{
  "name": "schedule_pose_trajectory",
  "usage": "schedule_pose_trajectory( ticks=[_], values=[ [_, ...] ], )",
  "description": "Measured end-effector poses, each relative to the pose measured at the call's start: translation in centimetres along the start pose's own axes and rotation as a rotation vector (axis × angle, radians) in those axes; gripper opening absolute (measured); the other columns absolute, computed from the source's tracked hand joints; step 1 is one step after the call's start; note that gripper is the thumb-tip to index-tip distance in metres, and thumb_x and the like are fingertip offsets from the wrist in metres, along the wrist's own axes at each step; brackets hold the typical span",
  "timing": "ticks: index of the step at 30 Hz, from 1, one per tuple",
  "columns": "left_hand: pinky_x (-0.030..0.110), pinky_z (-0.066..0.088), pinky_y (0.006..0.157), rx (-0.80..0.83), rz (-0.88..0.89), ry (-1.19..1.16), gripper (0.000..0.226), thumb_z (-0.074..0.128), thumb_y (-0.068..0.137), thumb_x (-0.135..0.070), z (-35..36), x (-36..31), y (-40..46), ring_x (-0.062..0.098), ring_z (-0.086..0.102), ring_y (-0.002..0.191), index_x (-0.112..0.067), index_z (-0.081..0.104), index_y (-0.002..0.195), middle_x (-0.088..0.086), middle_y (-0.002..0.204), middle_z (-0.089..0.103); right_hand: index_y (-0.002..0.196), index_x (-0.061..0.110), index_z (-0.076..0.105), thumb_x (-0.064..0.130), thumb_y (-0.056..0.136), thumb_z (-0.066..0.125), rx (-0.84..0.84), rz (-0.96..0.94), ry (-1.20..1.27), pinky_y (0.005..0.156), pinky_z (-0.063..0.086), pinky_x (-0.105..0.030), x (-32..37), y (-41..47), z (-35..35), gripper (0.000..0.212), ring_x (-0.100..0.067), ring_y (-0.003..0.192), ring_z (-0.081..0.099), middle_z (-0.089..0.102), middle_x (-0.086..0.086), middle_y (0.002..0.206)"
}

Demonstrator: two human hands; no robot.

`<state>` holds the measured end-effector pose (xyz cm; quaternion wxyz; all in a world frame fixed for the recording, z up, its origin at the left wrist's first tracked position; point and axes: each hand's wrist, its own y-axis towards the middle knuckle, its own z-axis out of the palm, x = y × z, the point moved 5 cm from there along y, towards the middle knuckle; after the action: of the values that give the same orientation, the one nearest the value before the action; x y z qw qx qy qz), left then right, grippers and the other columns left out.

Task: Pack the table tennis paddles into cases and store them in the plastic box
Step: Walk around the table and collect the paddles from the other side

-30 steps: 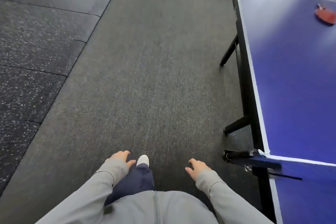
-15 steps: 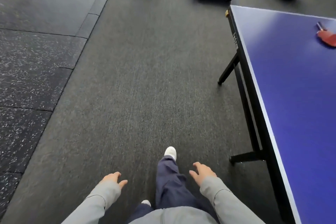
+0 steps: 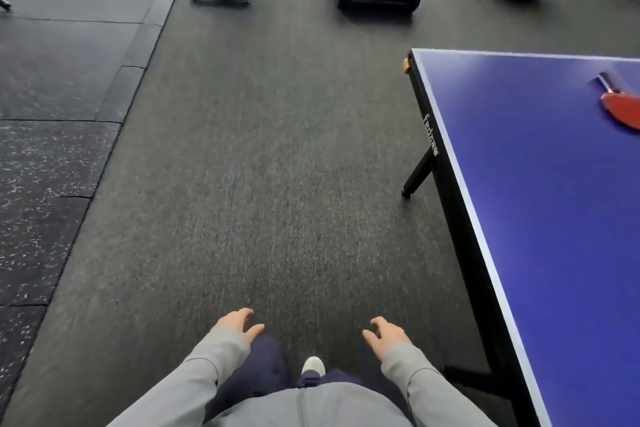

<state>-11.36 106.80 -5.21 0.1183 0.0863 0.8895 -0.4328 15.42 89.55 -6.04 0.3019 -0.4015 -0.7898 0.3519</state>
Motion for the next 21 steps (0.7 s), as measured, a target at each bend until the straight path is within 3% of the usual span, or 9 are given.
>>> schedule_pose_trajectory(
  ticks=[5, 12, 21],
  values=[
    [0.025, 0.041, 0.096, -0.01, -0.061, -0.051, 0.047, 0.057, 0.089, -0.041, -6.8, -1.2, 7.4, 0.02, 0.055, 0.116, -0.016, 0.052, 0.128, 0.005, 0.127, 0.059, 0.137, 0.02, 0.042, 0.04, 0.096, 0.046, 0.037, 0.006, -0.036, 0.098, 0.042, -0.029, 6.0, 6.4, -5.5, 0.045, -0.023, 0.122, 0.053, 0.054, -0.005, 0.134],
    [0.026, 0.039, 0.101, -0.047, -0.066, -0.05, 0.051, 0.054, 0.091, -0.041, -19.9, -3.5, 20.0, 0.021, 0.052, 0.123, -0.014, 0.048, 0.134, 0.006, 0.133, 0.055, 0.136, 0.019, 0.043, 0.04, 0.096, 0.045, -0.019, 0.006, -0.079, 0.099, 0.04, -0.028, 18.1, 15.7, -15.0, 0.045, -0.022, 0.124, 0.05, 0.054, -0.006, 0.134],
    [0.029, 0.04, 0.102, -0.024, -0.023, 0.031, 0.053, 0.056, 0.09, -0.042, -32.8, -13.4, 31.9, 0.022, 0.054, 0.12, -0.013, 0.047, 0.134, 0.007, 0.13, 0.058, 0.135, 0.02, 0.044, 0.04, 0.095, 0.046, -0.088, -0.045, 0.02, 0.097, 0.041, -0.031, 30.0, 24.7, -27.4, 0.044, -0.025, 0.12, 0.052, 0.054, -0.007, 0.13]
  ],
)
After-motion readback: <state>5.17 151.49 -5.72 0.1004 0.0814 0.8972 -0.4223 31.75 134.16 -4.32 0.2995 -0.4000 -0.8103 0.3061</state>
